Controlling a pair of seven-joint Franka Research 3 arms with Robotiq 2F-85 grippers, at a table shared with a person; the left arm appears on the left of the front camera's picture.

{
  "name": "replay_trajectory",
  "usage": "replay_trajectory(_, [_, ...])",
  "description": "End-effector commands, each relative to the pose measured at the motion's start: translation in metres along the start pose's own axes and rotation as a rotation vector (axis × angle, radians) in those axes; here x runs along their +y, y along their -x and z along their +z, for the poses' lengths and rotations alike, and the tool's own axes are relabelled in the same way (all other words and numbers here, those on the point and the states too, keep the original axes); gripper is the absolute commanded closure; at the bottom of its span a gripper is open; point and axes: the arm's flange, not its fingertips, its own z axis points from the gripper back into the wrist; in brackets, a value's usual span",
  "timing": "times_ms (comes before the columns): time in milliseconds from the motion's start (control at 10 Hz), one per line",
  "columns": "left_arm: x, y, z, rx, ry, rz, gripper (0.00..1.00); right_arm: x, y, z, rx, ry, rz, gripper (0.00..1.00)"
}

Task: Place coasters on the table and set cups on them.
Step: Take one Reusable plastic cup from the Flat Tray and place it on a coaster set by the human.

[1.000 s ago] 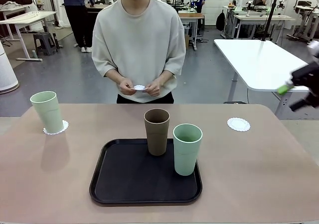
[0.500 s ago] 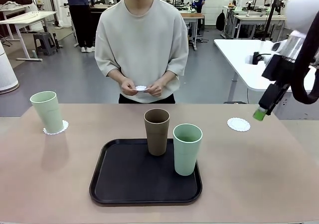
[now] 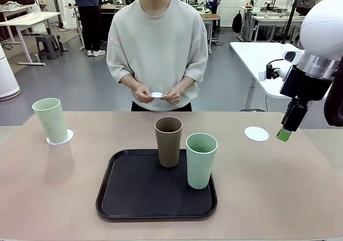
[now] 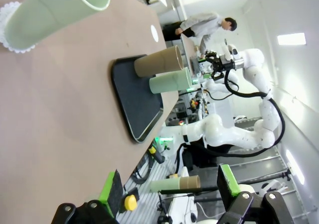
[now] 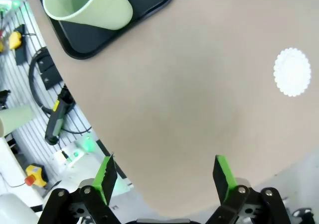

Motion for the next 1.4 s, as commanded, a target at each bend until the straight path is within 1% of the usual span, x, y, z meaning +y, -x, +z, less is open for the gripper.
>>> replay_trajectory(0, [-0.002, 0.000, 0.002, -0.004, -0.006, 0.008, 0.00, -0.010, -0.007, 0.001, 0.031, -0.022, -0.037, 0.00])
replay_trajectory(100, [-0.002, 0.000, 0.002, -0.004, -0.006, 0.008, 0.00, -0.010, -0.007, 0.001, 0.031, -0.022, -0.037, 0.00])
replay_trajectory(200, [-0.002, 0.000, 0.002, -0.004, -0.006, 0.008, 0.00, -0.004, -0.001, -0.001, 0.004, -0.009, -0.011, 0.00])
replay_trajectory(300, [-0.002, 0.000, 0.002, -0.004, -0.006, 0.008, 0.00, -0.002, 0.004, -0.007, -0.035, -0.041, 0.119, 0.00])
replay_trajectory(400, [-0.002, 0.000, 0.002, -0.004, -0.006, 0.008, 0.00, -0.003, 0.011, -0.022, -0.110, -0.121, 0.292, 0.00])
replay_trajectory(500, [-0.002, 0.000, 0.002, -0.004, -0.006, 0.008, 0.00, -0.009, 0.014, -0.032, -0.181, -0.142, 0.376, 0.00])
replay_trajectory(600, [-0.002, 0.000, 0.002, -0.004, -0.006, 0.008, 0.00, -0.019, 0.014, -0.040, -0.300, -0.181, 0.452, 0.00])
replay_trajectory(800, [-0.002, 0.000, 0.002, -0.004, -0.006, 0.008, 0.00, -0.037, 0.026, -0.058, -0.569, -0.310, 0.474, 0.00])
replay_trajectory(900, [-0.002, 0.000, 0.002, -0.004, -0.006, 0.008, 0.00, -0.041, 0.033, -0.070, -0.685, -0.316, 0.480, 0.00])
replay_trajectory(1000, [-0.002, 0.000, 0.002, -0.004, -0.006, 0.008, 0.00, -0.043, 0.036, -0.080, -0.755, -0.300, 0.470, 0.00])
replay_trajectory(1100, [-0.002, 0.000, 0.002, -0.004, -0.006, 0.008, 0.00, -0.042, 0.042, -0.089, -0.809, -0.318, 0.479, 0.00])
replay_trajectory(1200, [-0.002, 0.000, 0.002, -0.004, -0.006, 0.008, 0.00, -0.043, 0.046, -0.099, -0.845, -0.338, 0.473, 0.00])
replay_trajectory(1300, [-0.002, 0.000, 0.002, -0.004, -0.006, 0.008, 0.00, -0.043, 0.046, -0.107, -0.868, -0.330, 0.453, 0.00])
